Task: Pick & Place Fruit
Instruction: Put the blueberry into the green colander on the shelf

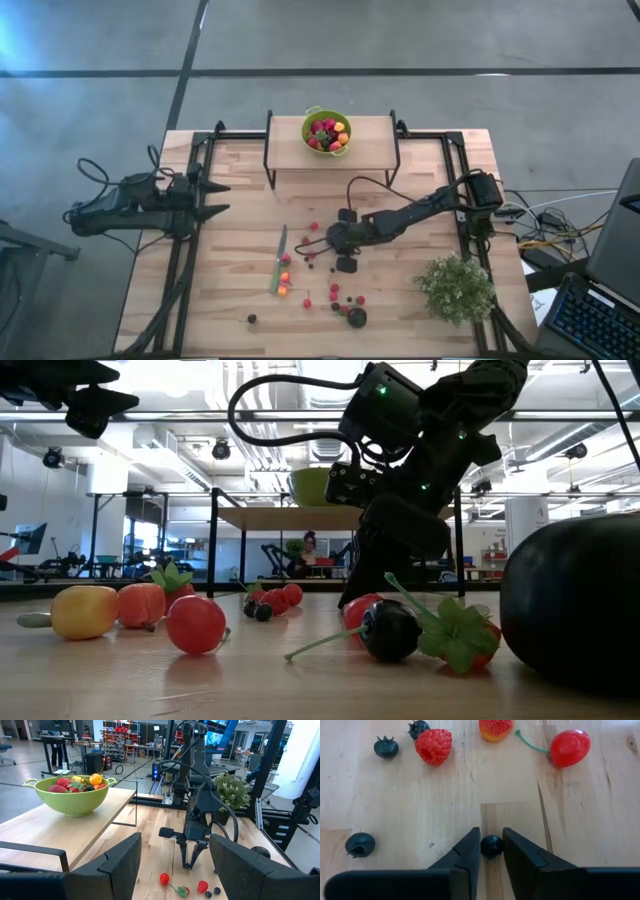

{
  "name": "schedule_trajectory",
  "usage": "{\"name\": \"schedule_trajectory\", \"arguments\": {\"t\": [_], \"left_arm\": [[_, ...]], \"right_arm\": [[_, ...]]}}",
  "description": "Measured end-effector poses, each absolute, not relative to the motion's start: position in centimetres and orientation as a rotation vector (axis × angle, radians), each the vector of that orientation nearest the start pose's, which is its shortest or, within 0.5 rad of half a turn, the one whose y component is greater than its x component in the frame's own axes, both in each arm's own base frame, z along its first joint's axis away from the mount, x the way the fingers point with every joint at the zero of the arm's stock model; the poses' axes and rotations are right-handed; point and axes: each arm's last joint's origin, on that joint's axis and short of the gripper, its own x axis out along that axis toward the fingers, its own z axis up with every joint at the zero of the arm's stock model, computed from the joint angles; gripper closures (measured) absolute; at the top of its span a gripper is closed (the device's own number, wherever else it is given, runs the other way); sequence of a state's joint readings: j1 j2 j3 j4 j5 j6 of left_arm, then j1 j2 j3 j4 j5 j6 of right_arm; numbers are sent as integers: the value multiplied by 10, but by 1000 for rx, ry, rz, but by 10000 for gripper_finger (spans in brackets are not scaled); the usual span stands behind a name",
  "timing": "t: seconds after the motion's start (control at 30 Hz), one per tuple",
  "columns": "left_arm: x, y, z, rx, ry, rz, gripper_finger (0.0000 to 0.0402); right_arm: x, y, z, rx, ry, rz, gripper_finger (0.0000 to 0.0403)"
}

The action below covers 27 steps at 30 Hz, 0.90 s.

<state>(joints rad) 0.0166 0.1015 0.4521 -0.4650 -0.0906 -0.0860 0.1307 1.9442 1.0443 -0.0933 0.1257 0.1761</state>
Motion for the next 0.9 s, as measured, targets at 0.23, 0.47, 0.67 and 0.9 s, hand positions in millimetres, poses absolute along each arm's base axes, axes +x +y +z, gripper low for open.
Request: {"name": "schedule_trajectory", "arguments": {"t": [0.23,0.47,0.67,0.9], "left_arm": [[63,4,260,-82,109,112,161],[63,4,260,-82,110,112,161],[63,4,260,-82,110,112,161],[63,4,260,-82,109,112,161]], "right_arm": [[366,45,114,38,981,-80,357],[366,46,115,49,980,-70,342],[369,47,125,70,985,-33,349],[370,49,163,81,967,19,354]]}}
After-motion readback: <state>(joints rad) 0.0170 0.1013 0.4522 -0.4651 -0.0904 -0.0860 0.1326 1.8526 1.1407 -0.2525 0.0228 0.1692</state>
